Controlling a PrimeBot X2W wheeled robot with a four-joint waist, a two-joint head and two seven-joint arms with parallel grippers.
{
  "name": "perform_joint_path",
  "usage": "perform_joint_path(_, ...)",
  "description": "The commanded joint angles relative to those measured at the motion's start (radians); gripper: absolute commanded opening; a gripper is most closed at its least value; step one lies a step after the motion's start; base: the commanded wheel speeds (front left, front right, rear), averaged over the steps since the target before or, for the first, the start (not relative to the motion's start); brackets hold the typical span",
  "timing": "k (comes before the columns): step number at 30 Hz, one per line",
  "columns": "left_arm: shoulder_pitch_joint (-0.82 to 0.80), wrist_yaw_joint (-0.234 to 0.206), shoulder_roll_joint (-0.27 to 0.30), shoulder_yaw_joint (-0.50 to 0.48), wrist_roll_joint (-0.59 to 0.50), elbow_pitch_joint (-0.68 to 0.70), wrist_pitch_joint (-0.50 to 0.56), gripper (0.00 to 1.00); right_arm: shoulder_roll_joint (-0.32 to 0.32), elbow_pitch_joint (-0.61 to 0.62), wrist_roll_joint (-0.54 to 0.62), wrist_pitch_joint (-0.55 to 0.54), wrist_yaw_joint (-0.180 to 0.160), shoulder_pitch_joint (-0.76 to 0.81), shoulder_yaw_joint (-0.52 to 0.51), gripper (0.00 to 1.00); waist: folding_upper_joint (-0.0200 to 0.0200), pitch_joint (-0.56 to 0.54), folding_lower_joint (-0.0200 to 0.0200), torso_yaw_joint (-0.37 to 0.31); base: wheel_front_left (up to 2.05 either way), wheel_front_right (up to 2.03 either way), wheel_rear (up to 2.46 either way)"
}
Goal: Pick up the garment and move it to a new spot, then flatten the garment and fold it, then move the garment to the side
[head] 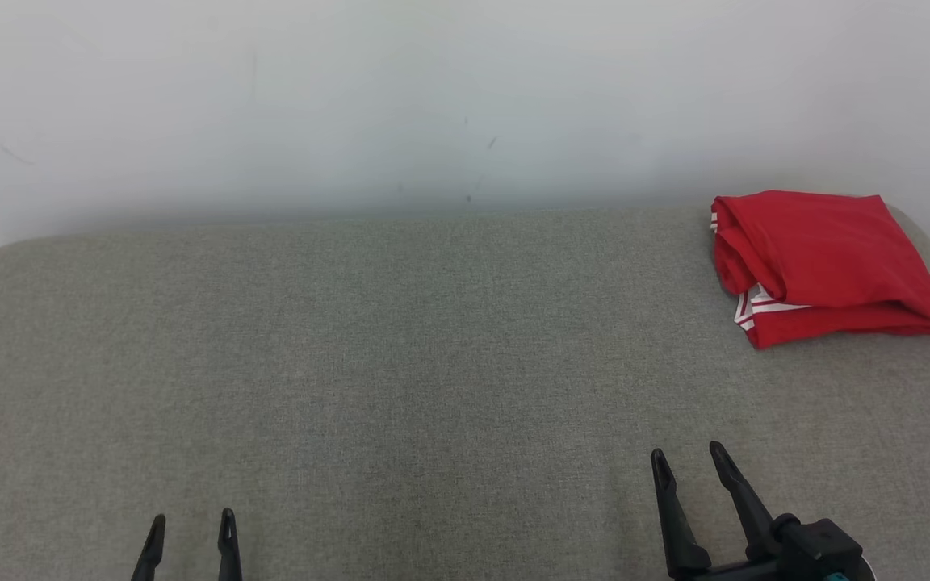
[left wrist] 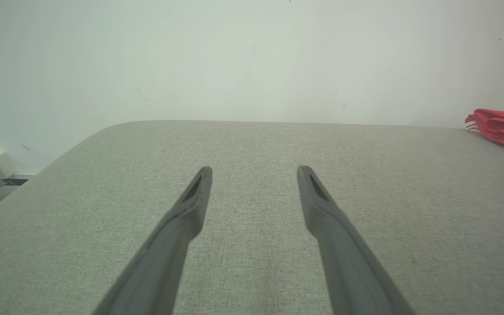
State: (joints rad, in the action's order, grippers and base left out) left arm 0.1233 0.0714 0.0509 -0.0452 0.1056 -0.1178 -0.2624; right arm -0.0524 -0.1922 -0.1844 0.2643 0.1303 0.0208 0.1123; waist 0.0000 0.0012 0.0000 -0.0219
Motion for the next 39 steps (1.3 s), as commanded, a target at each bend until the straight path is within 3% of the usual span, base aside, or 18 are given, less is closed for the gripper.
perform_joint_path(1, 0.0, 0.001, 0.0, 0.0, 0.0, -0.002, 0.0, 0.0, 0.0, 0.0, -0.001, 0.0, 0.0, 0.0, 0.0, 0.0, 0.0, 0.0, 0.0, 0.0, 0.0, 0.0, 0.0)
perform_joint_path(5, -0.006, 0.001, -0.003, 0.0, 0.014, -0.042, 0.006, 0.0, 0.0, -0.031, -0.012, -0.003, 0.0, 0.009, -0.001, 0.0, 0.0, 0.0, 0.0, 0.001, 0.0, 0.0, 0.0)
perform_joint_path(39, -0.176, 0.025, -0.001, 0.03, 0.63, -0.146, 0.093, 0.0, -0.026, -0.132, -0.592, -0.193, 0.0, -0.141, -0.125, 0.0, 0.0, 0.003, 0.0, 0.007, 0.0, 0.0, 0.0)
